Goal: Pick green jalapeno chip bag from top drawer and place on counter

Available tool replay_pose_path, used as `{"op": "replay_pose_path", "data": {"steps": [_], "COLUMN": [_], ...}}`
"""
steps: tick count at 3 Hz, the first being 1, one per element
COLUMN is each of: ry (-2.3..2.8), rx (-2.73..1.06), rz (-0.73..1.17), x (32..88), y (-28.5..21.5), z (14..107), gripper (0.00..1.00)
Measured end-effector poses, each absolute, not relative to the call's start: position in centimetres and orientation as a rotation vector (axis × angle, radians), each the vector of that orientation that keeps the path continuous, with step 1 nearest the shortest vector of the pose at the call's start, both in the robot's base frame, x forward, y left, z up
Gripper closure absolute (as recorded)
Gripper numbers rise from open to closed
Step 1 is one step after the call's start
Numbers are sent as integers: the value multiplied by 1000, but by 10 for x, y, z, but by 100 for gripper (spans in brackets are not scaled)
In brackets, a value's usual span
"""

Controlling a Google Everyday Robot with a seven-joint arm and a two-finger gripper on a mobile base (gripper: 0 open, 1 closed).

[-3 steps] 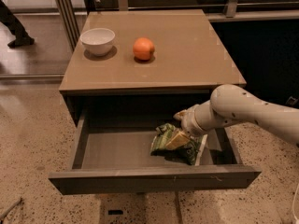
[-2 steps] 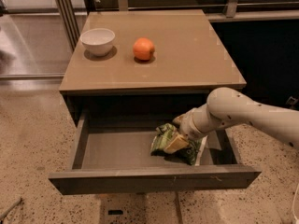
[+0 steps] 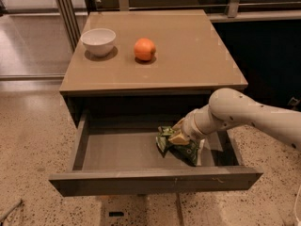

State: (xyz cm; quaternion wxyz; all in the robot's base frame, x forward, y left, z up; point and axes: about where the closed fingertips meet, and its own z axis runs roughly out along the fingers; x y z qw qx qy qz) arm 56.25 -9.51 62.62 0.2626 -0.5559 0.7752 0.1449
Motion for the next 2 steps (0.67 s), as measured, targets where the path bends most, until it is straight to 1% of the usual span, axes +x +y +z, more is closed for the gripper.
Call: {"op": "replay_pose_path", "data": {"steps": [1, 2], "ry": [2110, 2097], "rx": [-1517, -1566], "rz": [376, 356], "x": [557, 545], "y": [-94, -84], "z": [635, 666], "gripper": [92, 100]}}
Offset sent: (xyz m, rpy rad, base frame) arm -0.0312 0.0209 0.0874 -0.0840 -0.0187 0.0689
